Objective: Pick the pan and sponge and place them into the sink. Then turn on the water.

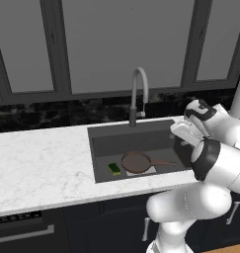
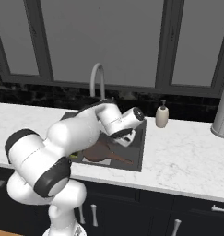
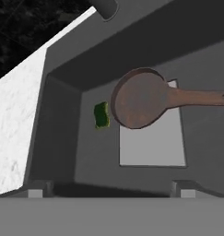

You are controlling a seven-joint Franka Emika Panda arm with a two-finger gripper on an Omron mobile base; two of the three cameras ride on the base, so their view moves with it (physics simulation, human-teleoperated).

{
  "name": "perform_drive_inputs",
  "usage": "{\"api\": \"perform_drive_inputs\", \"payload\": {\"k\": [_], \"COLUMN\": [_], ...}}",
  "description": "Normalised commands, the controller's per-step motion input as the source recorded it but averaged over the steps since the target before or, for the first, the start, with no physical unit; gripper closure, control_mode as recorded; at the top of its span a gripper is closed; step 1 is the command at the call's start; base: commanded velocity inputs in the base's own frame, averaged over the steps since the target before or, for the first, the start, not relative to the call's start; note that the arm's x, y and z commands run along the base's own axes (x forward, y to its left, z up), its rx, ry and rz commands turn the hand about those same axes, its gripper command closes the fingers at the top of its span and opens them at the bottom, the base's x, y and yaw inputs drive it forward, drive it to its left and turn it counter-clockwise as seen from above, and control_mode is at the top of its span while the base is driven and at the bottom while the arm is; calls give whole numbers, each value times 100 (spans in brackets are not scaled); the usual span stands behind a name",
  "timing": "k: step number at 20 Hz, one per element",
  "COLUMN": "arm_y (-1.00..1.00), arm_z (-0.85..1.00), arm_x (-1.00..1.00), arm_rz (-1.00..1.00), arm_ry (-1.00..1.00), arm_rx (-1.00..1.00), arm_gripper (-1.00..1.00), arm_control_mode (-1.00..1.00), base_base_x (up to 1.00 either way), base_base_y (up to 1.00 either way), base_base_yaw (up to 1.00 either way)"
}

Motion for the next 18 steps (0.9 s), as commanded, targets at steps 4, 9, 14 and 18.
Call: {"api": "perform_drive_inputs", "payload": {"k": [4,9,14,18], "arm_y": [12,25,0,8], "arm_z": [11,2,0,0], "arm_x": [24,34,0,13], "arm_rz": [0,-1,0,0], "arm_ry": [-4,0,-1,-14], "arm_rx": [9,0,0,8], "arm_gripper": [-100,-100,-100,-100], "arm_control_mode": [-100,-100,-100,-100], "base_base_x": [0,0,0,0], "base_base_y": [0,0,0,0], "base_base_yaw": [0,0,0,0]}}
